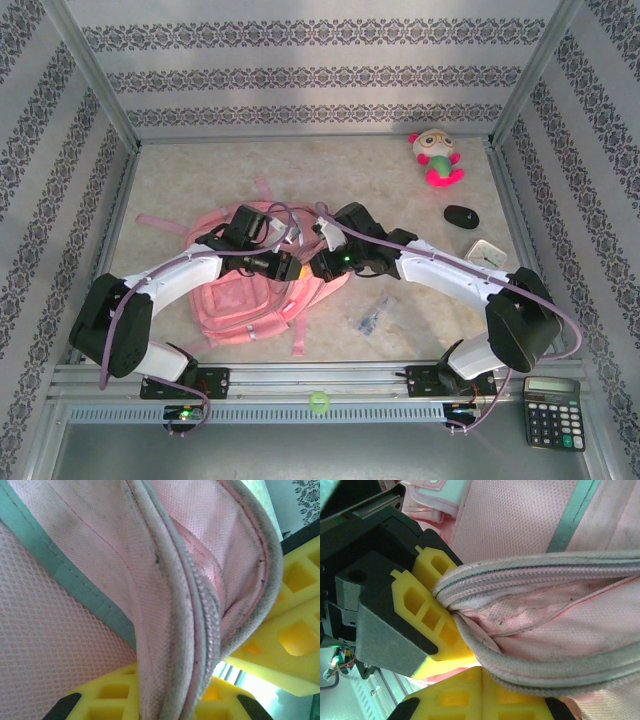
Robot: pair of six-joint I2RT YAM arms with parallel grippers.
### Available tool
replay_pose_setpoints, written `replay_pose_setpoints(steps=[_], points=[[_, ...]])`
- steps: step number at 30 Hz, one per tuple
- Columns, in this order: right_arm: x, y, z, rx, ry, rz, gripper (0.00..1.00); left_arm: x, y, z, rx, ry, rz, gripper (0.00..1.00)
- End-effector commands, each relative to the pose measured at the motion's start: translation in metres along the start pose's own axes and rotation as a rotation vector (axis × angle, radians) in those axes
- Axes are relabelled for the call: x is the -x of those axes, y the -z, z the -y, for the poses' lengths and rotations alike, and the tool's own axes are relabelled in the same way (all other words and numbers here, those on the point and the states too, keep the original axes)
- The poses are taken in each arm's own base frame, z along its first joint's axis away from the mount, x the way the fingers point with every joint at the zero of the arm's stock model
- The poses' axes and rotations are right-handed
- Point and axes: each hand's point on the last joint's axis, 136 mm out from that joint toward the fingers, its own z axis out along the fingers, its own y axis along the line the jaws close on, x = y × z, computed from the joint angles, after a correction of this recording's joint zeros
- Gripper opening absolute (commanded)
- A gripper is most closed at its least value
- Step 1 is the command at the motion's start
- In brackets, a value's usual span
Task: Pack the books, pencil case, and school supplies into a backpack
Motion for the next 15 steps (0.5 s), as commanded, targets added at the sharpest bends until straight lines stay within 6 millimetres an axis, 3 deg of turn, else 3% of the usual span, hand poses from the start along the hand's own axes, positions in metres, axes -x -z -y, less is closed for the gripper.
replay_pose_setpoints(steps=[1,7,10,13,15], points=[[0.006,0.004,0.004,-0.001,-0.005,0.046,0.00,-0.038,-0.003,-0.018,0.075,0.098,-0.130,0.00],[0.007,0.030,0.046,-0.164,-0.099,0.131,0.00,-0.044,0.001,-0.022,0.110,0.074,-0.139,0.00],[0.004,0.039,0.057,-0.181,-0.133,0.150,0.00,-0.045,0.002,-0.022,0.118,0.066,-0.144,0.00],[0.001,0.040,0.045,-0.115,-0.085,0.144,0.00,-0.044,0.001,-0.020,0.101,0.064,-0.143,0.00],[-0.002,0.039,0.030,-0.059,-0.004,0.133,0.14,-0.043,0.001,-0.016,0.080,0.069,-0.137,0.00]])
